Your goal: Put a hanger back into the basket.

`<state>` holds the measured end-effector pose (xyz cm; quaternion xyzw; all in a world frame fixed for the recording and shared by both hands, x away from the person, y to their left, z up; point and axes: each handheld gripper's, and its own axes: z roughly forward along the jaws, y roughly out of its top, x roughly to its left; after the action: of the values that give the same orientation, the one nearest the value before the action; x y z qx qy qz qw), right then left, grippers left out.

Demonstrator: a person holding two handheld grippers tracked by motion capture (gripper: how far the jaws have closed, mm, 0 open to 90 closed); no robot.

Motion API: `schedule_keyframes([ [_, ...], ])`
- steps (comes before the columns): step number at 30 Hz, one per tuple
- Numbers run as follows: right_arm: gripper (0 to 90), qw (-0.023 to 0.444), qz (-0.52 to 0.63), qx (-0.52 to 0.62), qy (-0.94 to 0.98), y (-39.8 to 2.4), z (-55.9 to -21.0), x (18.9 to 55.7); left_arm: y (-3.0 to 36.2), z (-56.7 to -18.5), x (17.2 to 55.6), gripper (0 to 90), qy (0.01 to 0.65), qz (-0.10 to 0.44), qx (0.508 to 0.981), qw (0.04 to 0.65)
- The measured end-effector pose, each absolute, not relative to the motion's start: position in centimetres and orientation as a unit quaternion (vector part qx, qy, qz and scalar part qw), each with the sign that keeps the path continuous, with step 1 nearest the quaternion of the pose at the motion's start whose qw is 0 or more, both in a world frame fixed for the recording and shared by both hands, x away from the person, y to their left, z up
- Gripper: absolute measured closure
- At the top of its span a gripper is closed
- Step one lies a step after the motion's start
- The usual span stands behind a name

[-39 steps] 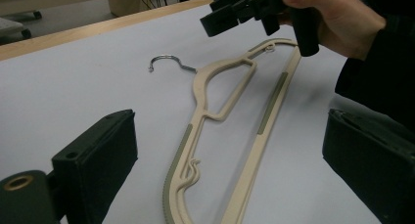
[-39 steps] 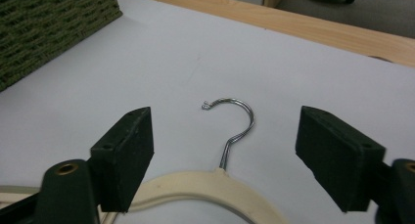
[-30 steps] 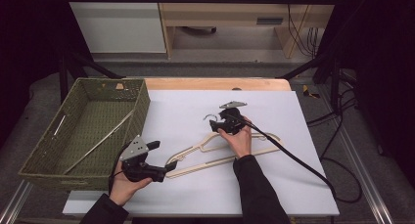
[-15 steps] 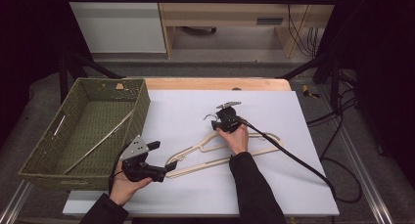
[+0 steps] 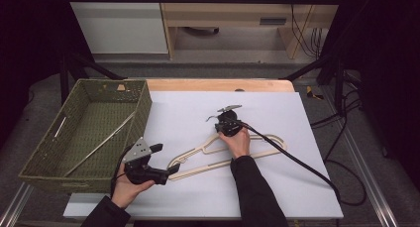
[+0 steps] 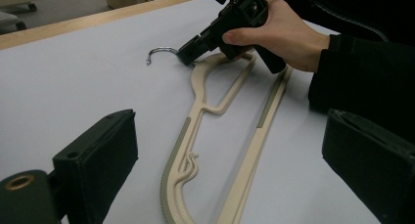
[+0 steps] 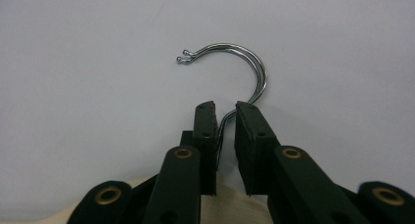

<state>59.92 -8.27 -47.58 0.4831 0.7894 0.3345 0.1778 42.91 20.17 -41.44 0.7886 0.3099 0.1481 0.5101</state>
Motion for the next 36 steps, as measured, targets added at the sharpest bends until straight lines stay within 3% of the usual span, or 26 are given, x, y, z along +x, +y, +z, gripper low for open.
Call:
schedule_keyframes([
  [13,87.5,0.17,0.339,0.512,0.771,-8.2,-47.2,59.6,20.1,-41.5,42.9,6.6,0.31,0.148,0.79,0.508],
  [36,89.4,0.209,0.383,0.479,0.761,-8.3,-44.4,57.1,18.2,-40.9,44.4,8.1,0.308,0.132,0.798,0.501],
])
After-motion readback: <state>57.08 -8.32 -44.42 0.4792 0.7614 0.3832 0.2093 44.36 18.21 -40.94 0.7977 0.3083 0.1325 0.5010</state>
